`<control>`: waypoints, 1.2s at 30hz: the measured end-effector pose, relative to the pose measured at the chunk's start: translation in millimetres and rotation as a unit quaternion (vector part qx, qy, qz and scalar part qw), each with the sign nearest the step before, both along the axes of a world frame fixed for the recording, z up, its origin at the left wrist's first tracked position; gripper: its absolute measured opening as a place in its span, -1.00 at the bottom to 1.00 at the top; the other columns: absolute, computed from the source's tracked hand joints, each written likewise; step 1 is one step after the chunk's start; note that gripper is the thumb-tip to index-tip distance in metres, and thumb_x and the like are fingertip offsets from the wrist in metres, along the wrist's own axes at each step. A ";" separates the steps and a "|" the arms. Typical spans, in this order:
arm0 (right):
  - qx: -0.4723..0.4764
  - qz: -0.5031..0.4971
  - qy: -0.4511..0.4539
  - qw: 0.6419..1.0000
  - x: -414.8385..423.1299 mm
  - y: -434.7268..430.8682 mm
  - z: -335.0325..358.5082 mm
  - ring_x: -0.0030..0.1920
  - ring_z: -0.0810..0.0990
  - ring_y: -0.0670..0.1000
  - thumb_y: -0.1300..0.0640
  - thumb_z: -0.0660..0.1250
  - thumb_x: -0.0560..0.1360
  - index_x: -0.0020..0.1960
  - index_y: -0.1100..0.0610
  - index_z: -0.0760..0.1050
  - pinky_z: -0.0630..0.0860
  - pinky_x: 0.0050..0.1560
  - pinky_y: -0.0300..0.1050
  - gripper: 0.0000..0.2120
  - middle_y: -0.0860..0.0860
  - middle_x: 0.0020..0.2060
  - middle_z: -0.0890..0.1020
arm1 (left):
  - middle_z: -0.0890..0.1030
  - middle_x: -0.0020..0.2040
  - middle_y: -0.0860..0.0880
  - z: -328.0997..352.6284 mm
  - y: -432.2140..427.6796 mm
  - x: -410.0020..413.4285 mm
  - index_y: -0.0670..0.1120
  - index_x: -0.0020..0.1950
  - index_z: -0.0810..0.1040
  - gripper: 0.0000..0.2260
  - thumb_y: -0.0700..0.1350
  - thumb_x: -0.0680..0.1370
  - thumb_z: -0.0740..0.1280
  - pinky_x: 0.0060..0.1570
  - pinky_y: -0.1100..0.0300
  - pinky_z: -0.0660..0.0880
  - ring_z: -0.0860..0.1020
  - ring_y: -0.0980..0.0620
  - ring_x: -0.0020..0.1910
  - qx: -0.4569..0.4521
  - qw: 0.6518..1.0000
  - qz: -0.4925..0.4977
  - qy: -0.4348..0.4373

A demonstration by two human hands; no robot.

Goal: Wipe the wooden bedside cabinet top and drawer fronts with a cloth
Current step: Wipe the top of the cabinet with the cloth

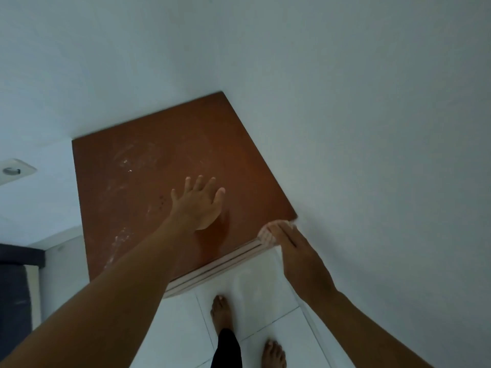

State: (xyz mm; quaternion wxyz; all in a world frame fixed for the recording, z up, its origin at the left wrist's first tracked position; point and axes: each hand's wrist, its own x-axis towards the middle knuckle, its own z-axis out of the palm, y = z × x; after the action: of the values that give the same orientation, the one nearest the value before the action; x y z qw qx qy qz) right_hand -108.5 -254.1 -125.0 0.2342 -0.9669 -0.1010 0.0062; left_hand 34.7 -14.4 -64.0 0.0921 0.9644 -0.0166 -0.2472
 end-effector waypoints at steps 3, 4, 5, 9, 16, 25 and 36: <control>0.067 -0.001 -0.064 0.996 78.2 35.3 34.1 0.48 0.45 0.18 0.34 0.27 0.62 0.53 0.13 0.36 0.53 0.37 0.15 -0.51 0.13 0.47 0.47 | -0.02 0.67 -0.01 10.5 20.3 30.6 0.13 0.65 0.03 -0.42 0.28 0.64 -0.14 0.52 -0.30 -0.11 -0.12 -0.13 0.64 -0.006 0.999 0.027 -0.016; 0.079 -0.002 -0.074 0.994 109.5 48.8 44.6 0.48 0.44 0.16 0.35 0.26 0.62 0.53 0.13 0.37 0.48 0.42 0.14 -0.51 0.11 0.47 0.47 | -0.01 0.67 0.00 14.0 27.9 43.3 0.14 0.64 0.05 -0.42 0.29 0.64 -0.13 0.52 -0.30 -0.10 -0.11 -0.13 0.64 -0.006 0.999 0.030 -0.026; 0.082 -0.003 -0.082 0.993 140.9 62.3 52.2 0.49 0.43 0.15 0.36 0.25 0.62 0.53 0.13 0.37 0.44 0.46 0.11 -0.50 0.10 0.47 0.47 | 0.00 0.67 -0.01 17.2 35.9 56.8 0.14 0.64 0.07 -0.42 0.29 0.64 -0.12 0.52 -0.29 -0.09 -0.10 -0.14 0.64 -0.006 0.999 0.031 -0.035; 0.074 0.020 -0.067 0.995 261.4 114.3 59.5 0.50 0.38 0.16 0.38 0.17 0.61 0.54 0.12 0.36 0.30 0.55 0.07 -0.48 0.11 0.48 0.45 | 0.01 0.67 -0.02 20.5 71.0 115.1 0.15 0.64 0.09 -0.43 0.29 0.64 -0.11 0.53 -0.29 -0.07 -0.10 -0.14 0.64 -0.014 0.998 0.039 -0.054; 0.032 0.070 0.001 0.997 412.9 186.5 39.4 0.51 0.32 0.22 0.28 0.15 0.63 0.57 0.11 0.31 0.23 0.55 0.12 -0.50 0.15 0.51 0.39 | 0.02 0.66 -0.02 -7.2 121.8 200.9 0.16 0.63 0.11 -0.44 0.28 0.64 -0.09 0.52 -0.29 -0.05 -0.09 -0.14 0.64 -0.024 0.997 0.041 -0.058; -0.081 0.125 -0.025 0.988 453.3 210.6 -15.6 0.47 0.36 0.20 -0.16 0.08 0.60 0.49 0.00 0.42 0.18 0.55 0.22 -0.48 0.10 0.39 0.47 | -0.01 0.67 -0.01 -50.3 151.2 232.0 0.13 0.64 0.07 -0.45 0.23 0.66 -0.13 0.53 -0.28 -0.09 -0.10 -0.13 0.64 -0.013 0.998 0.019 -0.057; -0.150 0.104 0.040 0.982 439.5 230.1 -39.2 0.64 -0.27 0.15 -0.19 -0.12 0.70 0.67 -0.05 -0.15 -0.26 0.61 0.18 -0.40 0.00 0.67 -0.14 | -0.11 0.67 0.05 -58.6 153.7 225.6 0.18 0.65 -0.03 -0.46 0.23 0.65 -0.19 0.51 -0.33 -0.20 -0.19 -0.14 0.63 -0.014 0.998 0.024 -0.052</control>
State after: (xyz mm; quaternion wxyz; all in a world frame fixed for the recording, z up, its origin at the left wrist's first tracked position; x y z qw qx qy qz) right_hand 331.0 -24.0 -164.2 0.0882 -0.9743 -0.1896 0.0839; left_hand 260.3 139.3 -122.6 0.1109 0.9747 -0.0018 -0.1939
